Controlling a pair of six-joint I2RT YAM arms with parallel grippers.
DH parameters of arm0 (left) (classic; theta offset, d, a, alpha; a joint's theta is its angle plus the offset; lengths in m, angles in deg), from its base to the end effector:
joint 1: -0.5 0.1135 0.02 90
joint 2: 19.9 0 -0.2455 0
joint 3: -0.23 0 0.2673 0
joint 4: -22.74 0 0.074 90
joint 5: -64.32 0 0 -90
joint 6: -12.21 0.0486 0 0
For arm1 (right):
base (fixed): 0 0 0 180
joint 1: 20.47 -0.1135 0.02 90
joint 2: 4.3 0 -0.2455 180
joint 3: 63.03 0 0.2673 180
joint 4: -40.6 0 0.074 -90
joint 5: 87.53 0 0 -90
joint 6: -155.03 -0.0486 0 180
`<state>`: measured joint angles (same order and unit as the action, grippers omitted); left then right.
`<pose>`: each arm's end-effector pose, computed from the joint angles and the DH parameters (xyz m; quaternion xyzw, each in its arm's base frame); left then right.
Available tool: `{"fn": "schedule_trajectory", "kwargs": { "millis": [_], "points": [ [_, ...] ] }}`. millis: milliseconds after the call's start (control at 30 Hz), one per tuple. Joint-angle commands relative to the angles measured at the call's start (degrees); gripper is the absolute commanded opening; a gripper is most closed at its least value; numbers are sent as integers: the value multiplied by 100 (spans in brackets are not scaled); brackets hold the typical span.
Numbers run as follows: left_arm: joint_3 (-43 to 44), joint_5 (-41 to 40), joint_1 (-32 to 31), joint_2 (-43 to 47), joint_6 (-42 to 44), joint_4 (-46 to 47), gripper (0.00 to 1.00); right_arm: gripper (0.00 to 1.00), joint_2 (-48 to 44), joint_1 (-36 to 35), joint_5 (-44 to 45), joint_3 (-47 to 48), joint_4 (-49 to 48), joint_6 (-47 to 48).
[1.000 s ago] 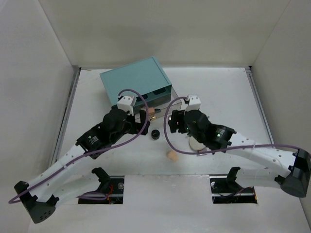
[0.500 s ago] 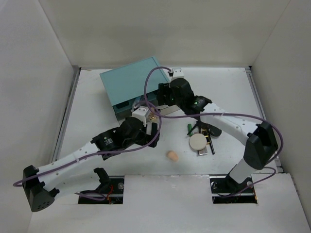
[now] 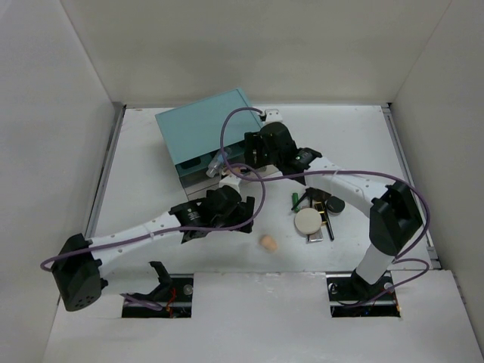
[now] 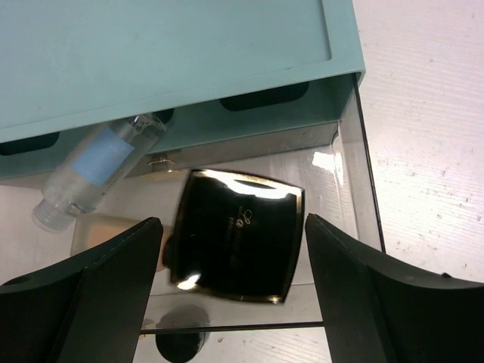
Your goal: Organize the makeup
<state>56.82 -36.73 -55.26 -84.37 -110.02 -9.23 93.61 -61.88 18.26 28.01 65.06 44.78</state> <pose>0.1610 -0.2199 0.2204 0.1439 0.8909 -0.2303 0.3640 0.3255 0.2694 0.2619 -0.0924 0.8612 0.1459 0.4781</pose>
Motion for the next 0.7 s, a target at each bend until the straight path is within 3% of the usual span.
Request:
{"fn": "schedule_trajectory", "kwargs": {
  "millis": [0,233,433,667],
  "points": [
    [24,-117,18,-276,-135,318,100,85,-158,6,108,157,-235,83],
    [252,-556,71,-944,-99,345,100,89,-447,23,91,130,-226,100],
    [340,-978,158,-1559,-73,783,97,96,-1387,93,108,-247,-270,144],
    [718,-1241,106,-2754,120,1329,86,100,-2495,313,135,-959,-278,48]
  ]
}}
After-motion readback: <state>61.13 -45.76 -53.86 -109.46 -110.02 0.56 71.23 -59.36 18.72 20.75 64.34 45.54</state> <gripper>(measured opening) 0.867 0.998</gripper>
